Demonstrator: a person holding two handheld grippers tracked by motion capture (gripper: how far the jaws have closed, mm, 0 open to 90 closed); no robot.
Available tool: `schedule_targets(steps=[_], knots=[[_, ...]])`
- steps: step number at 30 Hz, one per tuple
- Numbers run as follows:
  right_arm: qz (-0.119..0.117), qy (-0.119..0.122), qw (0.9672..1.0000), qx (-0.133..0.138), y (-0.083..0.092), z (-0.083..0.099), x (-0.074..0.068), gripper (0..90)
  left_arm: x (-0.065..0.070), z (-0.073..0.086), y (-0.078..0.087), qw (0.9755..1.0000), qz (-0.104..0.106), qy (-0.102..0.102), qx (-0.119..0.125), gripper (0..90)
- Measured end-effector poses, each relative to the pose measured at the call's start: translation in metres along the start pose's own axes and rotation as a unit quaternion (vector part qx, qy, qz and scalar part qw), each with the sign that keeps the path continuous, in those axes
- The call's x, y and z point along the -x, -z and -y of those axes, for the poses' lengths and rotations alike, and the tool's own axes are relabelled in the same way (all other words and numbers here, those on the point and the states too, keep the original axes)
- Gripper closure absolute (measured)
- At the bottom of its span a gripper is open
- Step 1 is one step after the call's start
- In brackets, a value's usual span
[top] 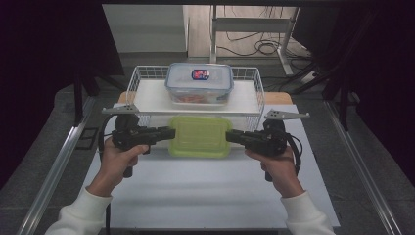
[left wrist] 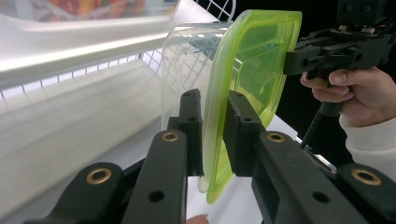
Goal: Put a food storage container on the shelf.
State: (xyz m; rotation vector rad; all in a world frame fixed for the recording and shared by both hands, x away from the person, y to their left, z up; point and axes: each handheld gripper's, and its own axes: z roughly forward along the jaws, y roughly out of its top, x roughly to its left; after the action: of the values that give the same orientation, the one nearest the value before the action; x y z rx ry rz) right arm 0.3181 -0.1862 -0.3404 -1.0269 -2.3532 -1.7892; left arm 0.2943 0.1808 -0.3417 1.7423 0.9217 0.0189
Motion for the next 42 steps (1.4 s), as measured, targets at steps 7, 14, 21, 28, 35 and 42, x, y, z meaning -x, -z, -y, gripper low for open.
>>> schedule_targets(steps=[7, 14, 21, 28, 35, 42], knots=[[0.000, 0.002, 1.0000, 0.004, -0.001, -0.012, 0.000, 80.5, -0.001, -0.012, 0.003, 1.0000, -0.002, -0.006, 0.003, 78.4], [-0.003, 0.002, 1.0000, 0.007, -0.001, -0.024, 0.003, 80.5, -0.003, -0.026, 0.004, 0.9999, -0.003, -0.011, 0.004, 78.4], [0.000, 0.003, 0.9999, 0.014, -0.002, -0.036, 0.005, 80.5, -0.006, -0.040, 0.004, 0.9998, -0.008, -0.018, 0.006, 78.6], [0.000, 0.004, 0.9998, 0.021, -0.003, -0.049, 0.009, 80.5, -0.010, -0.054, 0.005, 0.9998, -0.006, -0.017, 0.010, 78.7], [0.002, 0.008, 0.9998, 0.018, -0.006, -0.065, 0.011, 80.6, -0.017, -0.067, 0.006, 0.9998, -0.005, -0.014, 0.011, 78.7], [0.004, 0.010, 0.9998, 0.019, -0.010, -0.082, 0.015, 80.6, -0.024, -0.083, 0.006, 0.9998, -0.004, -0.012, 0.013, 78.8]])
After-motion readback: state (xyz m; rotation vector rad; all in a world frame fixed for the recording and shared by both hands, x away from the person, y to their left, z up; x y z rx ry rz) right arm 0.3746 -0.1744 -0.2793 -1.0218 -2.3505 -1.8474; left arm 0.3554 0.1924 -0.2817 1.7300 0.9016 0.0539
